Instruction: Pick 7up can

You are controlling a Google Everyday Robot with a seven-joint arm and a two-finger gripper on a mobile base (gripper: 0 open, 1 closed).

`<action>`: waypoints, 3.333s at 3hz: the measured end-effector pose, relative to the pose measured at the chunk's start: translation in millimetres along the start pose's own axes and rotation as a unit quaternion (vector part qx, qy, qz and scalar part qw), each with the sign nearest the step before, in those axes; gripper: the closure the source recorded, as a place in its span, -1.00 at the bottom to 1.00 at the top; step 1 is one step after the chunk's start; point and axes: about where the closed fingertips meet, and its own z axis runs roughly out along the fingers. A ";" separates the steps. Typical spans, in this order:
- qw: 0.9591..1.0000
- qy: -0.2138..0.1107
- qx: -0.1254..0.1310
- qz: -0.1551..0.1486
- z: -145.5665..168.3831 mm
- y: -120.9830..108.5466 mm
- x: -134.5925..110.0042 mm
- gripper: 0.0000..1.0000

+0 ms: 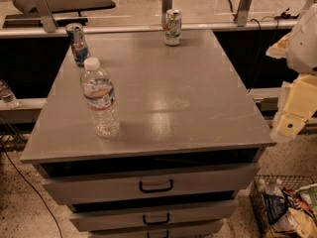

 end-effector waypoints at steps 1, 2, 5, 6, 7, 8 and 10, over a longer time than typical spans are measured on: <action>1.000 0.000 0.000 0.000 0.0 0.0 0.0 -1.00; 1.000 -0.009 0.007 0.000 1.2 -6.2 -0.7 -1.00; 0.978 -0.169 0.112 0.041 65.6 -185.9 -4.6 -1.00; 0.967 -0.215 0.120 0.061 97.1 -237.1 -28.6 -1.00; 0.967 -0.214 0.120 0.061 97.2 -236.5 -28.9 -1.00; 0.964 -0.225 0.125 0.073 99.5 -235.6 -34.1 -1.00; 0.936 -0.277 0.162 0.144 151.5 -273.4 -77.1 -1.00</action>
Offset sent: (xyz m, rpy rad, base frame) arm 0.0147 -0.0035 -0.0046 0.0331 -0.0204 0.0073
